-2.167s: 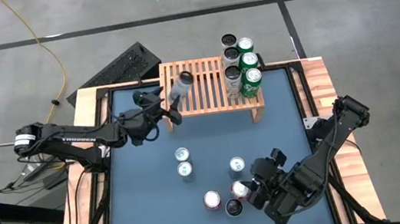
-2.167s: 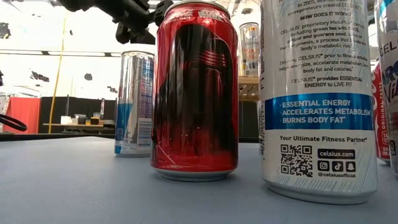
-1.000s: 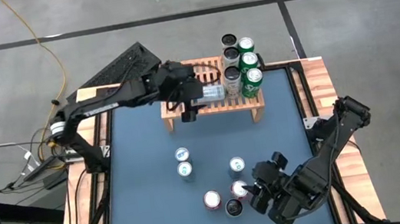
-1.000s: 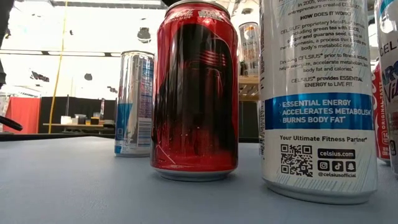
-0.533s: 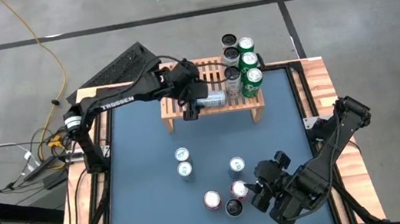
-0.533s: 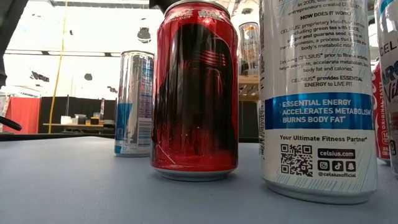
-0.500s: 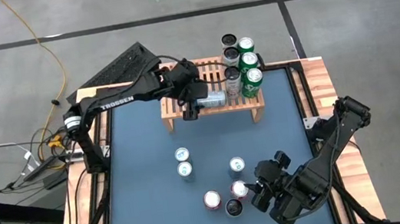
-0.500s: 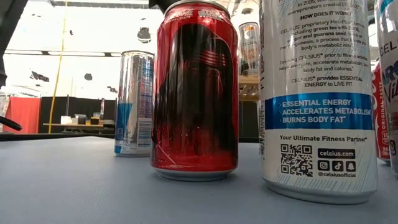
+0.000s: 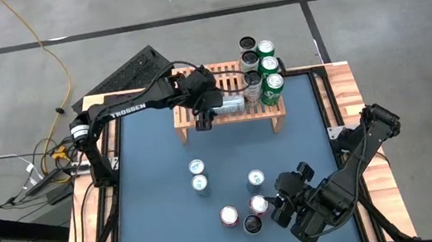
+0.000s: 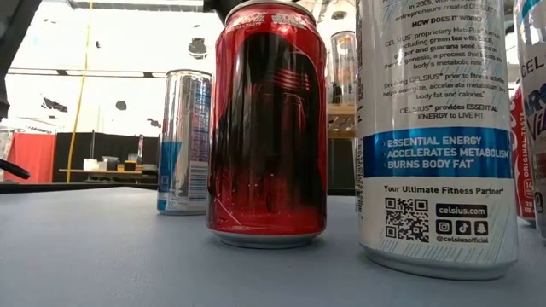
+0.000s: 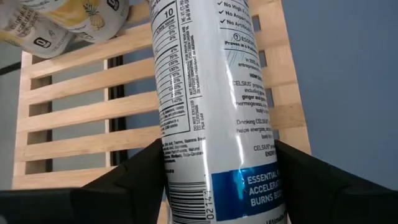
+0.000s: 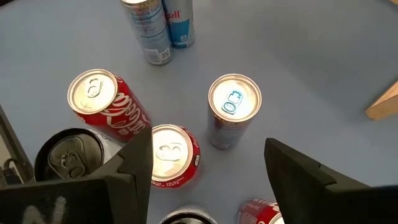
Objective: Place canned beverage on shelf
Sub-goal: Put the left white-blue soda can on the shelf
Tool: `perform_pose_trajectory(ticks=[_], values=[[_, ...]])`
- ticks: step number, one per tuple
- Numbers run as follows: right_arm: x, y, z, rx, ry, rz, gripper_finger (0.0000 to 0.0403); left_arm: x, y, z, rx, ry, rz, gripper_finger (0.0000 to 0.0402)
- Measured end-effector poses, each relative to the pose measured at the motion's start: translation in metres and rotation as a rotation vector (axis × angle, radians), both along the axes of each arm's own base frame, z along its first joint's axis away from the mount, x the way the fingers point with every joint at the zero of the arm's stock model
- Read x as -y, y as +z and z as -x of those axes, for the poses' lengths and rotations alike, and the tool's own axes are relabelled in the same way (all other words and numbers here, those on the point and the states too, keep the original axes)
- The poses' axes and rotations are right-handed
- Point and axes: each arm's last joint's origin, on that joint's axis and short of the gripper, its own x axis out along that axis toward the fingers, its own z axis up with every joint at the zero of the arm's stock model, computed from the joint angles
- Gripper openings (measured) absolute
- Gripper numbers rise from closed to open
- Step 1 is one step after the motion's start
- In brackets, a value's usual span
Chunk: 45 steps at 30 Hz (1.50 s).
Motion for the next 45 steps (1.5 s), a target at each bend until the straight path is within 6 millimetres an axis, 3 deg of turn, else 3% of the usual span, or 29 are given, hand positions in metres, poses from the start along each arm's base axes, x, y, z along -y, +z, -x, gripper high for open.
perform_pose_trajectory(ticks=[6,12,19,25,28,33,40,45], values=[[-0.001,0.0,-0.001,0.012,-0.007,-0.013,0.0244,0.003,0.001,0.005,-0.022,0.01,0.05,0.0239],[-0.002,0.0,-0.001,0.024,-0.011,-0.02,0.0244,0.008,0.025,0.026,0.045,0.035,0.148,0.0238],[-0.001,0.001,-0.001,0.059,-0.019,0.014,0.0244,0.011,0.068,0.051,0.273,-0.009,0.276,0.0239],[0.0,0.003,-0.002,0.097,-0.027,0.053,0.0244,0.022,0.119,0.08,0.586,-0.221,0.386,0.0239],[0.0,0.003,-0.002,0.11,-0.03,0.065,0.0244,0.021,0.129,0.097,0.756,-0.318,0.407,0.0239],[0.0,0.003,-0.003,0.117,-0.033,0.065,0.0244,0.018,0.102,0.125,1.053,-0.394,0.455,0.0239],[0.004,0.003,-0.008,0.131,-0.052,0.049,0.0244,0.013,0.028,0.173,1.48,-0.332,0.509,0.0239],[0.006,0.004,-0.014,0.137,-0.05,0.039,0.0244,0.012,-0.008,0.193,1.552,-0.272,0.488,0.0239]])
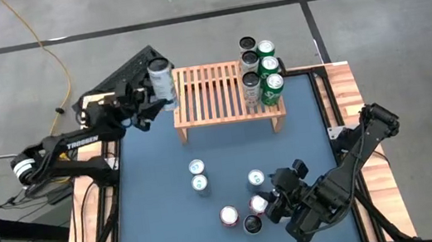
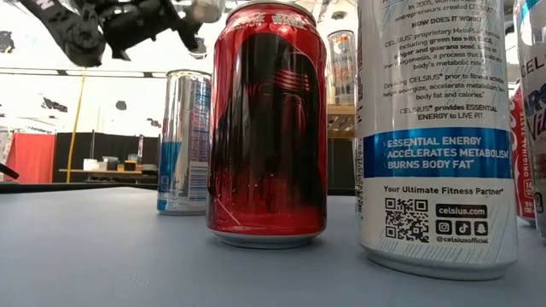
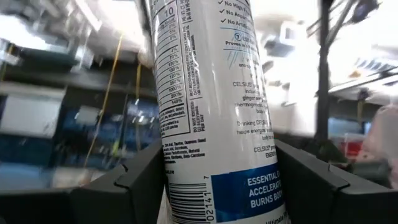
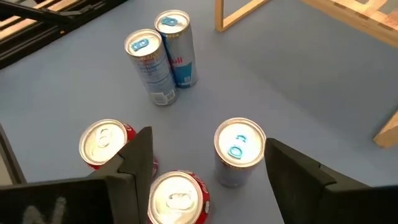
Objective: Place canned beverage on shelf
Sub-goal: Put the left white-blue soda can on the shelf
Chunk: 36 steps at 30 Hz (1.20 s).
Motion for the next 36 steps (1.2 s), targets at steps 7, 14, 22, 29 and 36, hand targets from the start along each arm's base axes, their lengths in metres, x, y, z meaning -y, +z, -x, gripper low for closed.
perform_pose_trajectory(ticks=[7,14,22,29,36], values=[[0.005,0.001,-0.007,0.005,-0.002,0.0,0.0244,0.0,-0.027,-0.003,-0.069,0.052,-0.001,0.0239],[0.011,0.001,-0.015,0.011,-0.006,0.004,0.0244,-0.008,-0.051,-0.019,-0.061,0.091,0.038,0.0239],[0.015,0.002,-0.019,0.008,0.003,0.016,0.0244,-0.015,-0.077,-0.029,-0.152,0.144,0.042,0.0239],[0.018,0.001,-0.02,-0.003,-0.006,0.025,0.0244,-0.009,-0.096,-0.02,-0.211,0.214,0.005,0.0239],[0.028,0.001,-0.026,-0.008,-0.033,0.031,0.0244,-0.005,-0.098,-0.014,-0.214,0.263,-0.037,0.0239]])
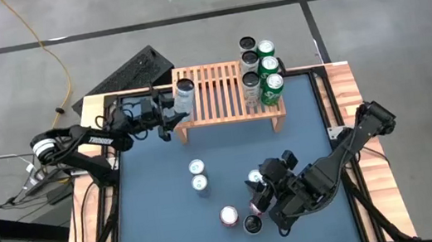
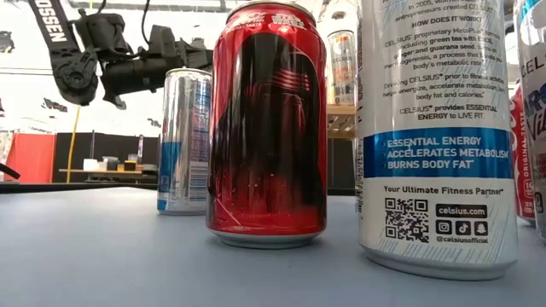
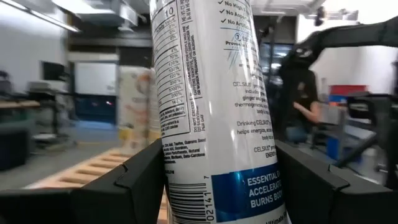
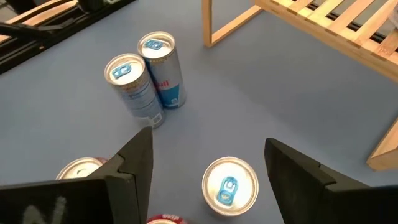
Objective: Place canned beverage on shelf
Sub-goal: Put the left white-blue soda can on the shelf
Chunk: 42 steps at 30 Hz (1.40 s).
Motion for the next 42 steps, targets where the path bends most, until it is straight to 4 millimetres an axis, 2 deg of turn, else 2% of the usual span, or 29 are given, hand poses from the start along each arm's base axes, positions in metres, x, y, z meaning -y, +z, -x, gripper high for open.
perform_pose_trajectory(ticks=[7,14,23,42], values=[[0.005,0.0,-0.004,-0.011,0.001,0.016,0.0244,0.005,0.016,0.008,0.065,0.027,-0.057,0.024],[0.013,0.0,-0.009,-0.048,0.028,0.062,0.0244,0.005,0.011,0.009,0.063,0.059,0.002,0.0264],[0.018,0.001,-0.012,-0.046,0.014,0.063,0.0244,0.001,-0.006,-0.001,-0.01,0.096,0.029,0.0261],[0.027,0.0,-0.015,-0.059,-0.012,0.069,0.0244,-0.001,-0.011,-0.002,-0.029,0.134,0.009,0.0263]])
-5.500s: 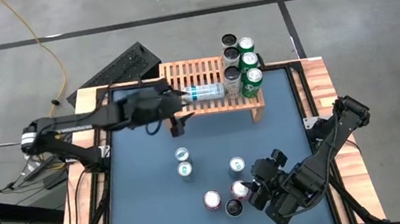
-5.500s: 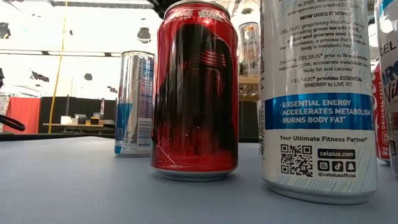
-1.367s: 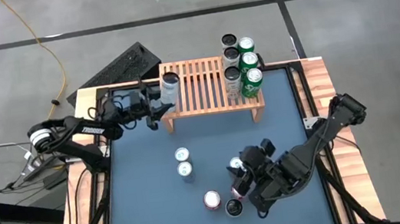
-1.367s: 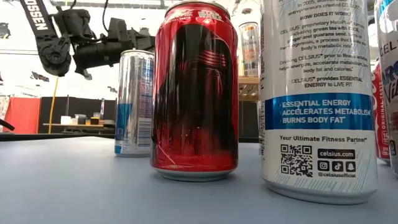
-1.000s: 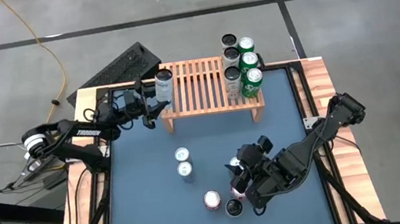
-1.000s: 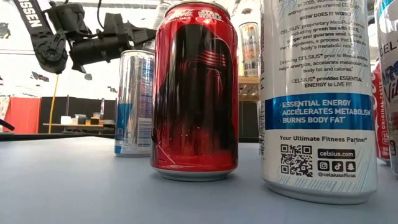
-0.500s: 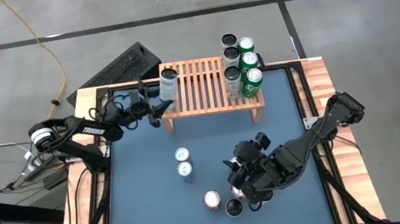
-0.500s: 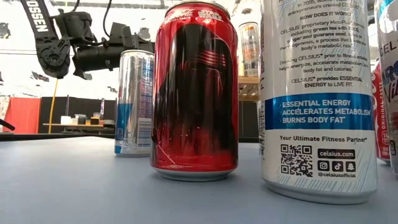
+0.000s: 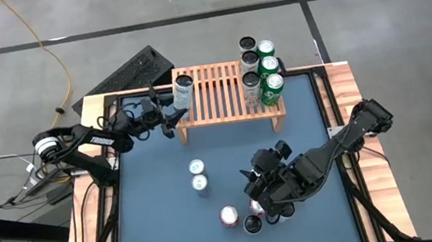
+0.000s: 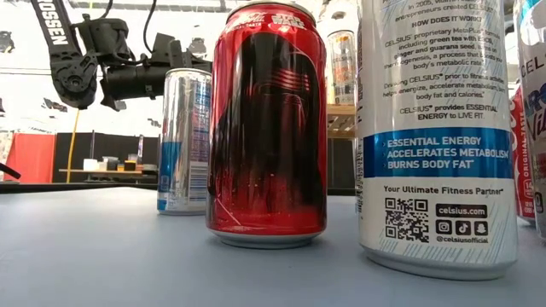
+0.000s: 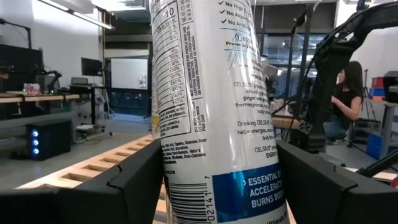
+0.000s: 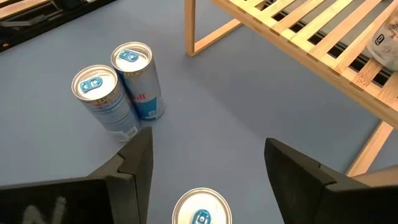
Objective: Place canned beverage on shelf
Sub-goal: Put the left white-blue soda can on the shelf
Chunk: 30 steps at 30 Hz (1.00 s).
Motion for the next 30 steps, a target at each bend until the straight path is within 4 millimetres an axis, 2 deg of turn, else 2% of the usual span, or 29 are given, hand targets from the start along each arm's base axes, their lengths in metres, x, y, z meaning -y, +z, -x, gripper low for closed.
perform_pose_trajectory(ticks=[14,18,22,30], values=[[0.0,0.0,0.0,0.0,0.0,0.0,0.0244,-0.002,-0.009,-0.004,-0.027,-0.023,0.054,0.0263],[0.0,0.0,0.0,0.0,0.0,0.0,0.0244,-0.001,-0.011,-0.005,-0.044,-0.103,0.087,0.0263],[0.0,0.0,0.0,-0.001,0.0,0.0,0.0244,0.001,-0.016,-0.007,-0.099,-0.163,0.116,0.0263],[0.0,0.0,0.0,-0.001,0.001,0.0,0.0244,0.0,-0.023,-0.009,-0.175,-0.176,0.154,0.0263]])
